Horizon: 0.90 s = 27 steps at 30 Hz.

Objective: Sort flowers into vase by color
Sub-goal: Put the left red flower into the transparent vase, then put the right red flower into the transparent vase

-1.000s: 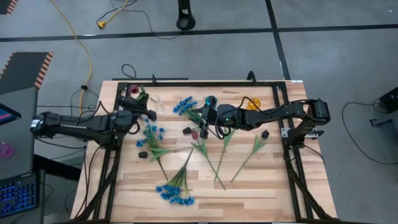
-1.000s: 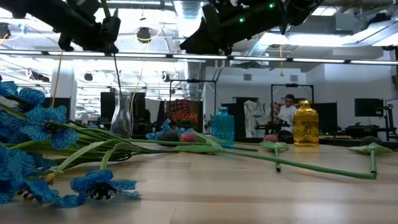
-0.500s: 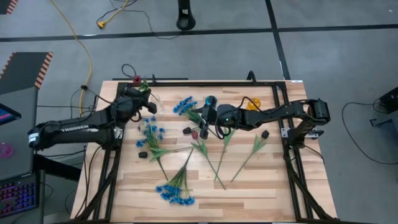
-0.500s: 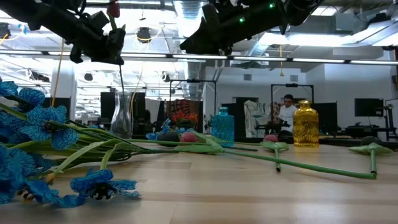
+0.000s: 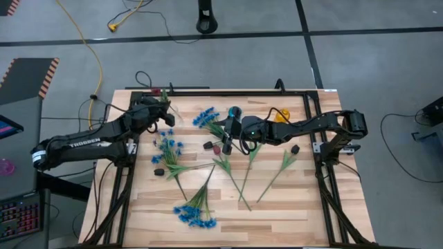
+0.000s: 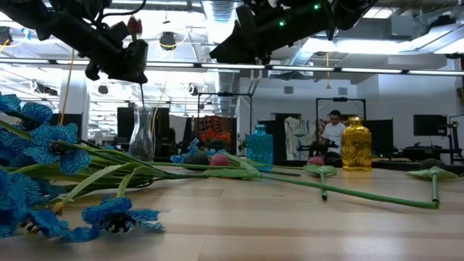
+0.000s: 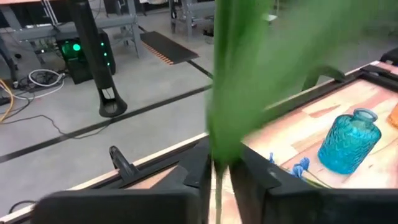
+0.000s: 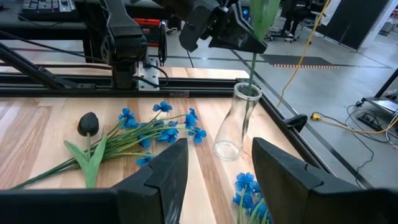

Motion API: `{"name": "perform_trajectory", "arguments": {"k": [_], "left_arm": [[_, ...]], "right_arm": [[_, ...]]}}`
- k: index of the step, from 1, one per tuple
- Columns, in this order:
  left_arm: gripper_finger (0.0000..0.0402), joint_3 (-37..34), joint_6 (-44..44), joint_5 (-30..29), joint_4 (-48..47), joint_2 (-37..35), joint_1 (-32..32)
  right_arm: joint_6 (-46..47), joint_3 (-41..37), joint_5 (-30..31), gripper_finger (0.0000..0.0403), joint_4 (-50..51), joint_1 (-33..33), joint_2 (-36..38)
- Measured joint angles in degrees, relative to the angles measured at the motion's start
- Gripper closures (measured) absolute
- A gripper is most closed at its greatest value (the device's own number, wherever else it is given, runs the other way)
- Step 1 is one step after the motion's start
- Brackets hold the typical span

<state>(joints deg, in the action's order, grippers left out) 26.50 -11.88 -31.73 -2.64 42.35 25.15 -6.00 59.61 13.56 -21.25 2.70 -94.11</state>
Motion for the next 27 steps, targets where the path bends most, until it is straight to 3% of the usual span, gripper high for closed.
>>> {"name": "perform_trajectory", "arguments": {"k": [8,13,27], "left_arm": [[0.0253,0.00,0.02,-0.03,-0.46,-0.07,0.00],[0.0215,0.00,0.06,0.26,-2.83,-1.75,0.00],[0.0196,0.02,0.11,0.56,-15.02,-14.46,-0.02]], "right_arm": [[2.45,-0.03,0.00,0.0198,1.54,0.00,0.33],[6.99,-0.02,-0.01,0.0198,5.88,0.21,2.69],[16.51,-0.04,-0.01,0.0198,28.56,0.44,13.07]]}}
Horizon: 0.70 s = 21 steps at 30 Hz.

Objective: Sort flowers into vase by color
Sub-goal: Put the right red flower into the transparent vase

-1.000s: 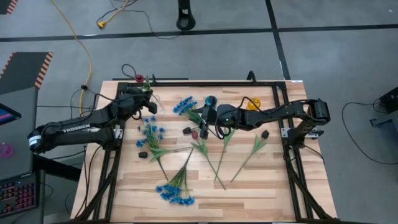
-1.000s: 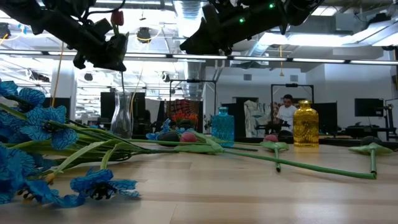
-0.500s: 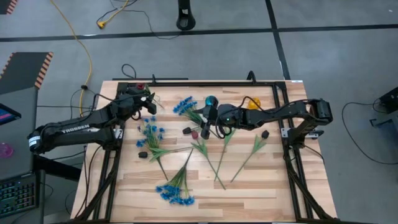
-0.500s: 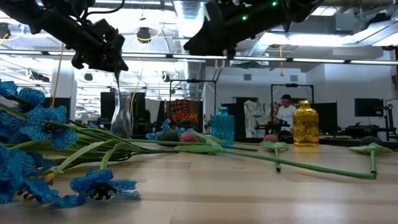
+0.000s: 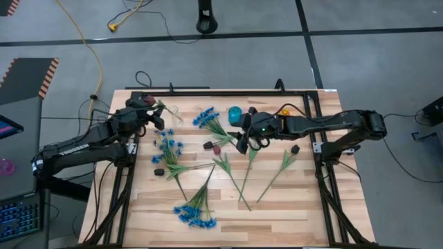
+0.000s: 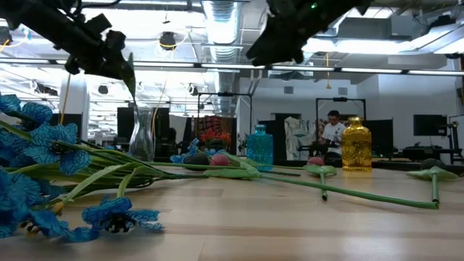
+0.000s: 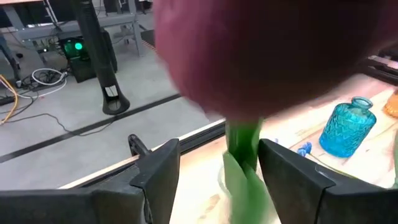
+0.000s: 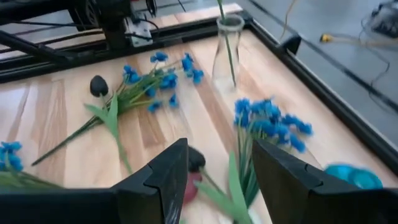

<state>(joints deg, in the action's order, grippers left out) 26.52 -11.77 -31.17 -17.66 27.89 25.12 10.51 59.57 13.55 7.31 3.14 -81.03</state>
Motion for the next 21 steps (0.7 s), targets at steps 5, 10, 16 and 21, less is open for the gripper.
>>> {"name": "perform_trajectory", "arguments": {"k": [5,10,16,21], "left_arm": [[0.0196,0.00,1.85,4.07,-1.95,-4.39,0.00],[0.0196,0.00,4.75,7.76,-4.53,-8.31,-0.02],[0.0196,0.00,4.97,9.88,-12.53,-12.41,-0.02],[0.0196,-0.09,4.29,12.95,-12.54,-13.83,-0.02]], "right_arm": [[5.74,0.02,0.01,0.0198,6.19,0.00,1.27],[14.15,0.02,0.00,0.0198,13.47,0.00,1.18],[29.19,0.02,0.00,0.0198,24.84,0.00,1.14],[39.87,0.02,0.52,0.0198,30.92,-1.47,-1.23]]}}
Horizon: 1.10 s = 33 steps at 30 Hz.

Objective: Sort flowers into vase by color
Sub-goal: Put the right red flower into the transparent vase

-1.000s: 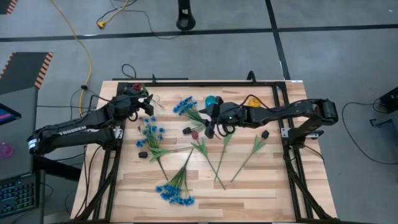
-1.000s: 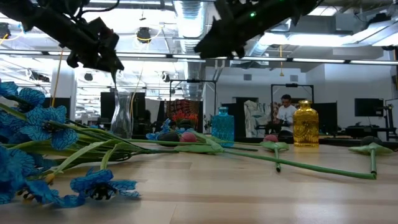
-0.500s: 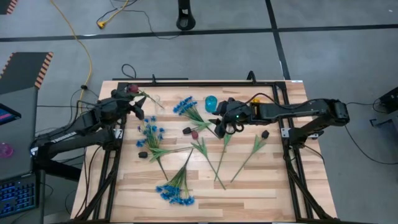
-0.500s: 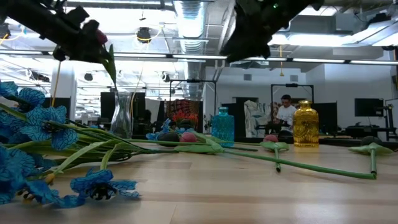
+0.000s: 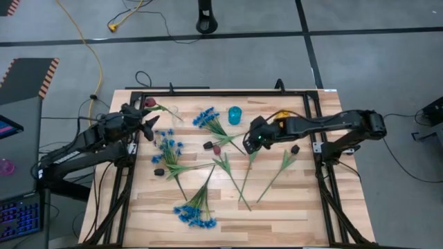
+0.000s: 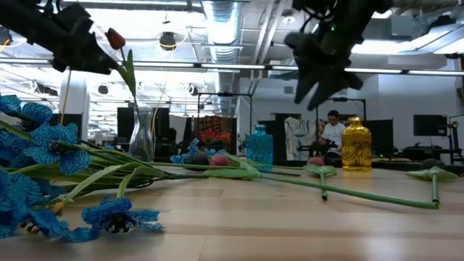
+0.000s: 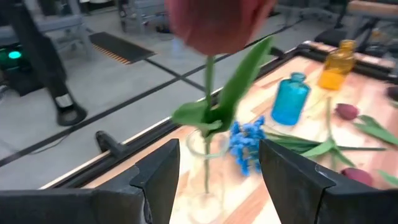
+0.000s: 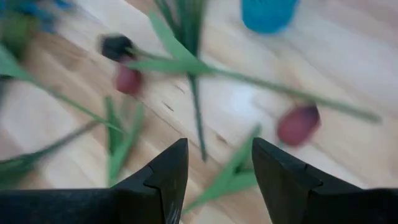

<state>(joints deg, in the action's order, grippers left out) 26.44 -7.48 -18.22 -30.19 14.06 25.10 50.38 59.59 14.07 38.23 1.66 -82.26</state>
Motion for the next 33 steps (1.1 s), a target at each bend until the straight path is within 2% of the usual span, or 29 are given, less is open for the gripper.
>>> {"name": "perform_trajectory", "arguments": {"k": [7,18,33], "left_arm": [[0.0196,0.00,0.99,4.01,0.30,0.33,-0.07],[0.0196,-0.02,1.21,4.28,0.39,0.33,-0.07],[0.0196,-0.07,1.24,4.42,0.50,0.33,-0.07]], "right_arm": [[9.22,-0.02,0.02,0.0198,0.10,-3.25,-7.83],[23.62,0.00,-0.44,0.0213,0.39,-7.23,-15.06],[26.28,0.31,-3.19,0.0255,-0.36,-7.64,-22.49]]}}
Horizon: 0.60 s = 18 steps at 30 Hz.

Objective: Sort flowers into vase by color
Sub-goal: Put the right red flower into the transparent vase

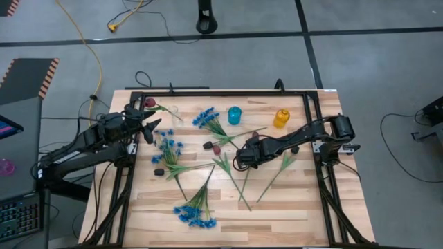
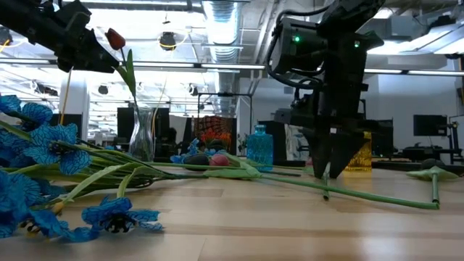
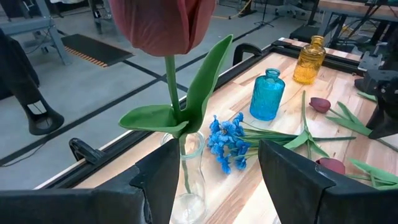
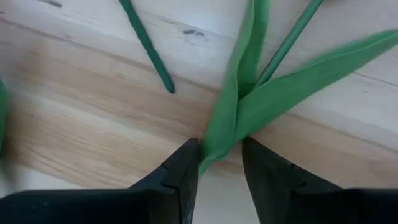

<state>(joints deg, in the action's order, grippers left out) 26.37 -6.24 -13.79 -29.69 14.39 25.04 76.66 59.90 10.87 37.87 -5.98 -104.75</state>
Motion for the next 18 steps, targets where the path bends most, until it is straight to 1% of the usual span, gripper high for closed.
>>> {"name": "perform_trajectory", "arguments": {"k": [4,13,18], "left_arm": [[0.0196,0.00,0.00,-0.01,0.00,0.00,0.00],[0.0196,0.00,0.00,-0.01,0.00,0.00,0.00],[0.0196,0.00,0.00,-0.01,0.02,0.00,0.00]], "right_arm": [[-0.61,-0.15,0.04,0.0277,0.10,-0.04,0.83],[-5.11,-0.42,1.96,0.0354,0.33,-0.04,3.83],[-7.70,-0.42,4.04,0.0380,0.36,-0.05,6.65]]}}
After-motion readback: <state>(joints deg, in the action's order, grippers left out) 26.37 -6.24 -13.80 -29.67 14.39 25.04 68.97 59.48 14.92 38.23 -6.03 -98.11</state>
